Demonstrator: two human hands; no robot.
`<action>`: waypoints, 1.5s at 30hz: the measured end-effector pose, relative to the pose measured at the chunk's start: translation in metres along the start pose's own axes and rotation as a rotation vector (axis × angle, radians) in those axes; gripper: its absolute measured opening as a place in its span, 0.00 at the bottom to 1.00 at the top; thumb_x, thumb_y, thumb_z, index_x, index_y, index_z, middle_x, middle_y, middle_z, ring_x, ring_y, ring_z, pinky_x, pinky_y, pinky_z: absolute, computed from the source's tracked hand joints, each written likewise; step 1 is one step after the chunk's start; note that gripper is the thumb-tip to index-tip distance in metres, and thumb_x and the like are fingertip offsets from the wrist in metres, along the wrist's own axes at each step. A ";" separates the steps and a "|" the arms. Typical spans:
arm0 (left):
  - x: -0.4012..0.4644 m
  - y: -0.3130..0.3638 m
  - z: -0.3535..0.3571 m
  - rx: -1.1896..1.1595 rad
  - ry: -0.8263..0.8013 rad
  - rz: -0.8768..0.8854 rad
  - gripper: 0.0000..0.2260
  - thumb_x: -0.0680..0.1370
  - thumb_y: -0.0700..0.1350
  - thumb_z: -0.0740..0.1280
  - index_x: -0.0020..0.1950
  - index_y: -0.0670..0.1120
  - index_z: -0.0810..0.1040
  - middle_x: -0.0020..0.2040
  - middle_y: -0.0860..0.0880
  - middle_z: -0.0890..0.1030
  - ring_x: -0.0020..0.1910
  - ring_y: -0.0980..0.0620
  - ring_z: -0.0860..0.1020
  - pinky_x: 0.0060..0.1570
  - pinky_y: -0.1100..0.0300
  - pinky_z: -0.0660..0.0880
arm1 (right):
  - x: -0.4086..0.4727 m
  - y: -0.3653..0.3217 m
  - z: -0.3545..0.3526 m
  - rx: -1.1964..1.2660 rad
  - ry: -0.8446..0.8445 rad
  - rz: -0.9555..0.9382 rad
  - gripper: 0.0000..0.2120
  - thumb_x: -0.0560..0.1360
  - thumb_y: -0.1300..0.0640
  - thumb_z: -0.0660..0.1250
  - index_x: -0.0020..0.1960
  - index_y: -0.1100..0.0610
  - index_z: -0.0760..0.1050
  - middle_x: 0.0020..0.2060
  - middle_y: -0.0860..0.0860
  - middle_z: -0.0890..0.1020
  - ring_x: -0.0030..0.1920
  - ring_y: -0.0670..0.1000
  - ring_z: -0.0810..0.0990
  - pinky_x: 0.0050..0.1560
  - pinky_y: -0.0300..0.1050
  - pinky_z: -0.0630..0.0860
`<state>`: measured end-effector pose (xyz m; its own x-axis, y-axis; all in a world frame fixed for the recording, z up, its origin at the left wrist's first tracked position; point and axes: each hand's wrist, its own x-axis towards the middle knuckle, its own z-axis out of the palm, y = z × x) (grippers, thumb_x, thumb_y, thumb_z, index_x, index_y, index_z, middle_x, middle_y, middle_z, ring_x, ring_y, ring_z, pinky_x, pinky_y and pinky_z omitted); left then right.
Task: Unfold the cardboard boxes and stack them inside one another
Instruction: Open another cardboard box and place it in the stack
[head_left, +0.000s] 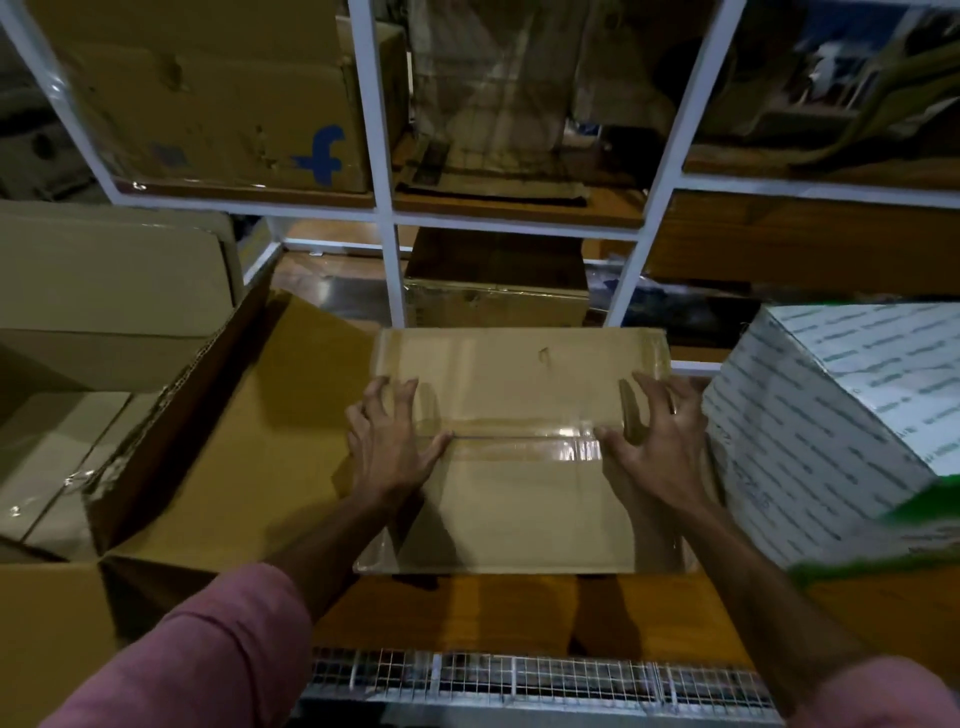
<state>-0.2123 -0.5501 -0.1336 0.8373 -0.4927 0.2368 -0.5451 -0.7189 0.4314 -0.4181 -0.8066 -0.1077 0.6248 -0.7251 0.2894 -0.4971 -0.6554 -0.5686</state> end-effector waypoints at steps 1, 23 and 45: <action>-0.006 0.000 0.001 0.023 -0.026 -0.020 0.36 0.74 0.65 0.70 0.77 0.52 0.63 0.77 0.40 0.56 0.69 0.34 0.61 0.65 0.36 0.67 | -0.006 0.005 0.001 -0.004 -0.037 0.019 0.40 0.71 0.41 0.77 0.77 0.46 0.63 0.76 0.52 0.56 0.74 0.64 0.58 0.71 0.66 0.64; 0.062 0.005 0.041 0.173 -0.451 -0.118 0.44 0.71 0.78 0.58 0.79 0.53 0.58 0.81 0.43 0.51 0.75 0.31 0.61 0.70 0.37 0.64 | 0.065 0.051 0.037 -0.103 -0.542 0.081 0.53 0.69 0.29 0.72 0.82 0.47 0.49 0.83 0.53 0.44 0.81 0.63 0.52 0.75 0.62 0.63; 0.078 0.039 -0.041 0.141 -0.384 0.049 0.56 0.59 0.68 0.81 0.81 0.58 0.56 0.77 0.47 0.55 0.71 0.32 0.60 0.67 0.33 0.67 | 0.089 0.023 -0.038 -0.125 -0.522 -0.009 0.73 0.59 0.40 0.85 0.80 0.38 0.30 0.80 0.41 0.35 0.81 0.64 0.47 0.76 0.66 0.57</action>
<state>-0.1663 -0.5967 -0.0623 0.7479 -0.6563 -0.0996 -0.6069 -0.7368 0.2981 -0.3968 -0.8938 -0.0661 0.8300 -0.5383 -0.1458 -0.5382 -0.7046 -0.4624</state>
